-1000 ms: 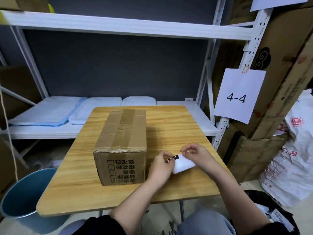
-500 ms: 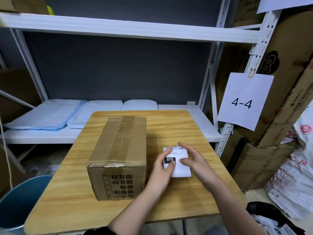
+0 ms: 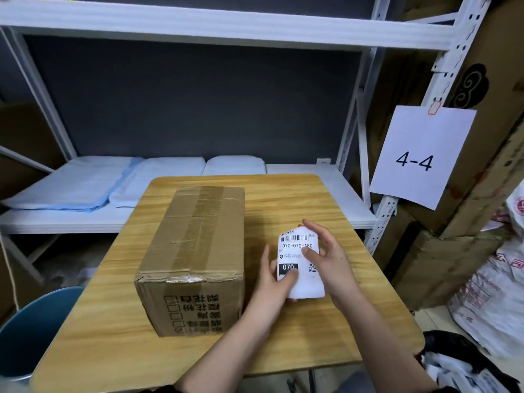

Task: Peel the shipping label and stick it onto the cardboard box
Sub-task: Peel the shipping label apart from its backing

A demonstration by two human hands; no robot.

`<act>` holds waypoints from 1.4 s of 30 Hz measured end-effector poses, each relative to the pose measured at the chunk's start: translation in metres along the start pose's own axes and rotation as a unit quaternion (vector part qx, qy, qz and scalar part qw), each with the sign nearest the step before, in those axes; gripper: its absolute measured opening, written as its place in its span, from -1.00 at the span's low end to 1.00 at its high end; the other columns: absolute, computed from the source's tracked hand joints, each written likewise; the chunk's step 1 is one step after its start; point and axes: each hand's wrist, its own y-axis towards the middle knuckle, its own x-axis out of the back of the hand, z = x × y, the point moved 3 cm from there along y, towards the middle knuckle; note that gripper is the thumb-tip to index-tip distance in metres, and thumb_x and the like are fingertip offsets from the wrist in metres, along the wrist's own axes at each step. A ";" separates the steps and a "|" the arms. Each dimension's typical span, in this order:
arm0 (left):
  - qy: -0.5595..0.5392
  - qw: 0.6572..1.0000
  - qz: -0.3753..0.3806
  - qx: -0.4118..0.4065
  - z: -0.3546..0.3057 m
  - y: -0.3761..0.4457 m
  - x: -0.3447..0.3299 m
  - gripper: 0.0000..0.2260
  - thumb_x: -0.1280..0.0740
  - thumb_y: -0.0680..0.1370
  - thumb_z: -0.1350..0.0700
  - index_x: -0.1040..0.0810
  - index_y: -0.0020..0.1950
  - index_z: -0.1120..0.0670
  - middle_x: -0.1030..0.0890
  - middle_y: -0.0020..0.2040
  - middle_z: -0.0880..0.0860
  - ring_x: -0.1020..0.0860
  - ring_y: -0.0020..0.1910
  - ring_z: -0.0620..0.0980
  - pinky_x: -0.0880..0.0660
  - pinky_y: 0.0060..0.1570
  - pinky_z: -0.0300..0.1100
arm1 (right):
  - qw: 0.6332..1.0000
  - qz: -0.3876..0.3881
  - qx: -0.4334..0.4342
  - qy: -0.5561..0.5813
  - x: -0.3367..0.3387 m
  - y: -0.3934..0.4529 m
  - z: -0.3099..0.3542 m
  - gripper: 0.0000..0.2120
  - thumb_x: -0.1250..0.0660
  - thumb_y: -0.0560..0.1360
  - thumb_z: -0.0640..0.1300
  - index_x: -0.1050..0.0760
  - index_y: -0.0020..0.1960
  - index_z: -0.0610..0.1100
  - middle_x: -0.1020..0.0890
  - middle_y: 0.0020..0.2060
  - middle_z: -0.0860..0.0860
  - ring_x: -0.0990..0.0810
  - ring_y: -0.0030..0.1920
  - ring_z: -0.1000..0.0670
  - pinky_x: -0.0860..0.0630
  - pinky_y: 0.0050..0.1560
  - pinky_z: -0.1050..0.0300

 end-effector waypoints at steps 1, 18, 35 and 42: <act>-0.010 1.000 -0.009 0.019 0.002 0.000 0.001 -0.43 -0.25 0.56 0.28 -0.11 0.50 0.01 -0.59 -0.01 -0.04 -0.56 -0.21 -0.10 -0.48 -0.45 -0.33 | 1.000 -0.002 0.002 0.004 0.000 0.000 -0.001 -0.55 -0.21 0.50 -0.47 -0.49 0.25 -0.05 -0.63 0.02 0.18 -0.67 -0.13 0.22 -0.60 -0.22 0.27; -0.042 0.998 -0.007 0.035 0.003 -0.014 0.002 -0.82 -0.22 0.57 0.29 -0.50 0.15 0.25 -0.69 -0.37 -0.05 -0.64 -0.38 -0.21 -0.54 -0.39 -0.37 | 0.988 -0.078 0.089 -0.097 0.002 -0.001 -0.003 -0.63 -0.36 0.46 -0.29 -0.48 0.09 0.15 -0.45 0.30 -0.06 -0.49 0.27 -0.05 -0.46 0.27 -0.10; -0.107 0.992 0.004 0.066 -0.007 -0.013 -0.015 -0.74 -0.17 0.55 0.37 -0.57 0.02 0.09 -0.70 -0.34 -0.01 -0.63 -0.40 -0.17 -0.61 -0.28 -0.33 | 0.946 -0.086 0.194 -0.244 0.014 -0.007 0.001 -0.73 -0.31 0.47 -0.32 -0.57 0.01 0.02 -0.56 0.08 0.20 -0.42 0.19 0.23 -0.27 0.16 0.48; -0.175 0.982 -0.044 0.052 -0.013 -0.006 -0.015 -0.89 -0.22 0.57 0.32 -0.48 0.05 0.20 -0.67 -0.33 0.06 -0.66 -0.40 -0.15 -0.62 -0.29 -0.31 | 0.915 0.009 0.209 -0.344 0.010 -0.010 -0.002 -0.72 -0.26 0.42 0.05 -0.57 0.09 0.05 -0.54 0.16 0.23 -0.39 0.23 0.11 -0.17 0.22 0.48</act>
